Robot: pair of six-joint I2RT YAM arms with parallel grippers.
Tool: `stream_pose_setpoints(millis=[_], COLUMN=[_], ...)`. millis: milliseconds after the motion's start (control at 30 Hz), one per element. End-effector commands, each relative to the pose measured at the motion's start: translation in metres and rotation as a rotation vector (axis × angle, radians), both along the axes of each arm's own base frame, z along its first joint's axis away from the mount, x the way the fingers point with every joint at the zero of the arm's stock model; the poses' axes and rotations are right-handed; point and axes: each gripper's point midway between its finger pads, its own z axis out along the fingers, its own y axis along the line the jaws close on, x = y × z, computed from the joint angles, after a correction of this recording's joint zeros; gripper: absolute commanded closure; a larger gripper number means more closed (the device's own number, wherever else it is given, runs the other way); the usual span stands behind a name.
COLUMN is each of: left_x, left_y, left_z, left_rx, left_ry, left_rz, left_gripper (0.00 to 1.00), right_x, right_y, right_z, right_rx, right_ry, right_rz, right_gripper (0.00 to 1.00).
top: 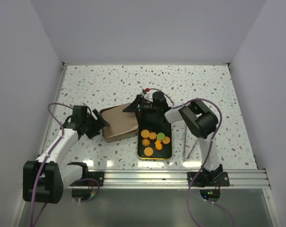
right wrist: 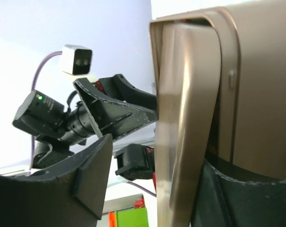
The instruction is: Pack the cookies
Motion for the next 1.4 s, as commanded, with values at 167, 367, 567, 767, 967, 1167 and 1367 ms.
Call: stream_pose_setpoints(millis=[167, 367, 567, 767, 967, 1167, 1367], left_x=[0.005, 0.005, 0.005, 0.005, 0.005, 0.003, 0.003], left_y=[0.0, 0.001, 0.002, 0.001, 0.001, 0.001, 0.001], left_z=[0.0, 0.0, -0.002, -0.004, -0.004, -0.006, -0.006], left_rx=[0.003, 0.005, 0.01, 0.009, 0.009, 0.009, 0.011], left_ry=[-0.03, -0.034, -0.03, -0.029, -0.027, -0.023, -0.021], left_rz=[0.0, -0.001, 0.0, -0.001, -0.003, -0.003, -0.002], left_gripper=[0.21, 0.21, 0.22, 0.22, 0.22, 0.22, 0.23], right_x=[-0.014, -0.018, -0.015, -0.017, -0.018, -0.016, -0.01], right_y=[-0.017, -0.036, -0.062, -0.071, -0.078, -0.077, -0.073], right_z=[-0.023, -0.031, -0.029, -0.024, -0.024, -0.023, -0.021], right_rx=[-0.27, -0.46, -0.645, -0.686, -0.718, -0.713, -0.704], right_ry=[-0.061, -0.074, -0.073, -0.069, -0.067, -0.074, -0.076], right_rz=[0.074, 0.108, 0.111, 0.115, 0.102, 0.093, 0.081], right_gripper=[0.35, 0.36, 0.36, 0.36, 0.41, 0.49, 0.61])
